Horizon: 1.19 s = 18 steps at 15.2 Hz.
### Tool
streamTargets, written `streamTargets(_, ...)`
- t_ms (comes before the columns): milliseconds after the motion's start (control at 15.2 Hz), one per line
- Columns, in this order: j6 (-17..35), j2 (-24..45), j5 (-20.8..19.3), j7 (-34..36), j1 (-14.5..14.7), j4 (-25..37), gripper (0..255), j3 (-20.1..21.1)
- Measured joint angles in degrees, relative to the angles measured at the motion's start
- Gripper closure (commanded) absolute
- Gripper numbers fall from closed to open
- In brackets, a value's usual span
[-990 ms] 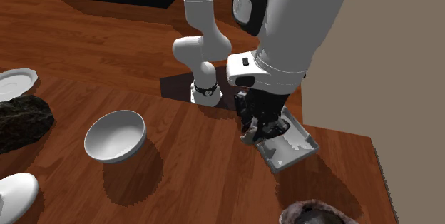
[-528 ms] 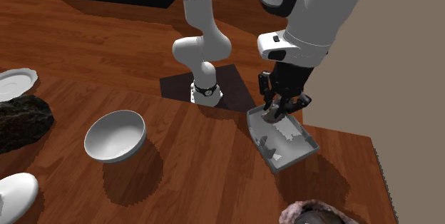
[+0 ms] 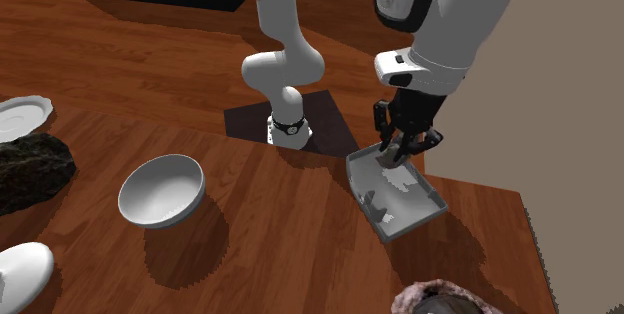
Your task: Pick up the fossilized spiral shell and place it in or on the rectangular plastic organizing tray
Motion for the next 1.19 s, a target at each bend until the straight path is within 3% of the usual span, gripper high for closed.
streamTargets(594, 6.7, 0.5, 0.2, 1.0, 0.3, -6.3, 255, 0.8)
streamTargets(990, 7.4, 0.6, 0.1, 1.0, 0.2, -6.8, 255, 0.9)
streamTargets(1056, 7.4, 0.6, 0.1, 1.0, 0.2, -6.8, 0, 0.9)
streamTargets(1188, 7.4, 0.6, 0.1, 1.0, 0.2, -6.8, 0, 0.9)
